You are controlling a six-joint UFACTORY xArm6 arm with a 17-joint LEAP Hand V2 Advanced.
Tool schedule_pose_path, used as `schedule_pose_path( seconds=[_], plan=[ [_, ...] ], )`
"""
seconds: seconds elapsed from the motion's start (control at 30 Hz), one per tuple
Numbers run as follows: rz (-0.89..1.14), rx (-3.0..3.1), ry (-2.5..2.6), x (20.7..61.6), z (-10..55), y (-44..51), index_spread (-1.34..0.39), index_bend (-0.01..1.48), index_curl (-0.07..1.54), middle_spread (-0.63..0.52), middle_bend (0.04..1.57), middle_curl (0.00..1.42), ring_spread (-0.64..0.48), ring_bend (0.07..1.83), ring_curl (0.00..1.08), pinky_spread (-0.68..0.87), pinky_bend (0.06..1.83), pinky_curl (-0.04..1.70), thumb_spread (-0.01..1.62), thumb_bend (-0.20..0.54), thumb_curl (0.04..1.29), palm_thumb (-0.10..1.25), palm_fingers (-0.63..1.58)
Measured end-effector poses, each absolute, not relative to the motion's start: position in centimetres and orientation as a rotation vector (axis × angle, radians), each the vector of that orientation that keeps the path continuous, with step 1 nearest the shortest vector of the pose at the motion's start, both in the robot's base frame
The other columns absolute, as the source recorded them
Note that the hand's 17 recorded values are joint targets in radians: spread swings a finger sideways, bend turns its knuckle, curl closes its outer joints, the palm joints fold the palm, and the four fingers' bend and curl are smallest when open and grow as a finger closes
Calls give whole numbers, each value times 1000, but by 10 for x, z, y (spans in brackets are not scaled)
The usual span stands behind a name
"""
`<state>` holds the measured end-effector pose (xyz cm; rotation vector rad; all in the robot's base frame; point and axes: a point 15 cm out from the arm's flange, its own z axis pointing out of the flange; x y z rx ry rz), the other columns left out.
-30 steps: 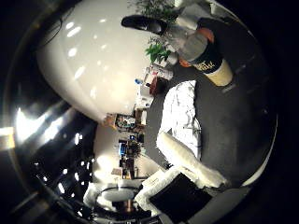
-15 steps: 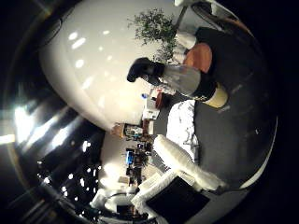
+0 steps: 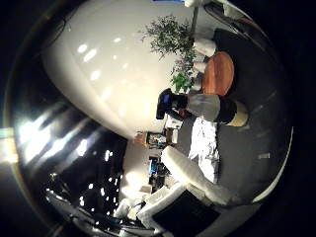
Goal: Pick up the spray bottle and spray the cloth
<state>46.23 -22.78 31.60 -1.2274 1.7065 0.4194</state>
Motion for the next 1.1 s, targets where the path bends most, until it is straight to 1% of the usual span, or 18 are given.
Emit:
schedule_pose_path(
  seconds=[0.6,1.1],
  plan=[
    [504,-1357,1595,510,317,-149,-268,151,257,92,232,346,167,322,251,381,407,305,1090,-22,296,601,76],
    [510,-1428,1569,541,311,-97,-269,149,254,99,225,345,172,313,257,382,401,306,1093,-21,296,608,79]
  ],
)
